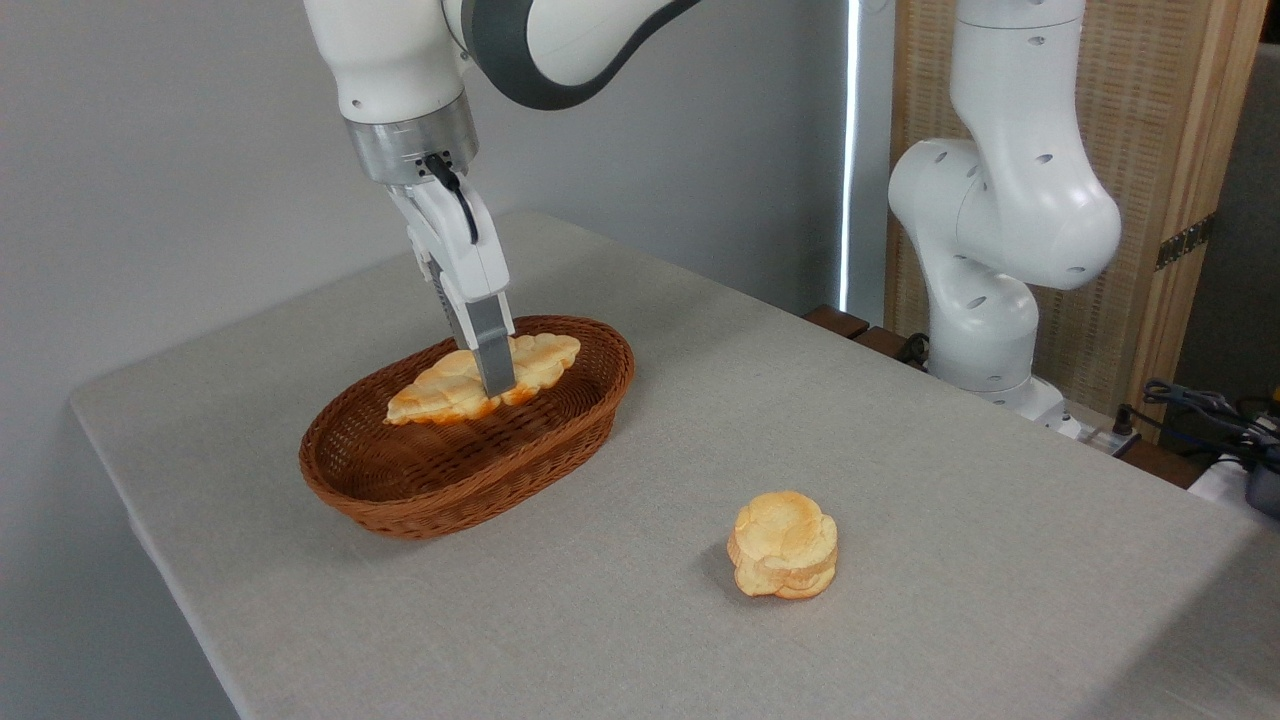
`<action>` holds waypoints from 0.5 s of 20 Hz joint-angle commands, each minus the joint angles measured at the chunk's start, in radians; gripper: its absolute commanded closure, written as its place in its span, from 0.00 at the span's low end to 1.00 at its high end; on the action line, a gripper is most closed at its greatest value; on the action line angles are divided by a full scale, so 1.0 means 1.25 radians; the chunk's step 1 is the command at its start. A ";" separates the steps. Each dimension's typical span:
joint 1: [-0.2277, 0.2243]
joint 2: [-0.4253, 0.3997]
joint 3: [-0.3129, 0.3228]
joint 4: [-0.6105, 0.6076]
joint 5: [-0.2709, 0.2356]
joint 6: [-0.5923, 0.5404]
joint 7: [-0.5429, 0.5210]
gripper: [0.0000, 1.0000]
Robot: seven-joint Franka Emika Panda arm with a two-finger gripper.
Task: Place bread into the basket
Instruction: 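Lower the roll into the basket and open the gripper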
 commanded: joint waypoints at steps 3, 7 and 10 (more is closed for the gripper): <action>0.000 -0.004 0.001 0.003 -0.005 -0.021 -0.005 0.00; 0.000 -0.004 0.001 0.006 -0.005 -0.020 -0.006 0.00; 0.008 -0.011 0.017 0.015 -0.003 -0.015 -0.007 0.00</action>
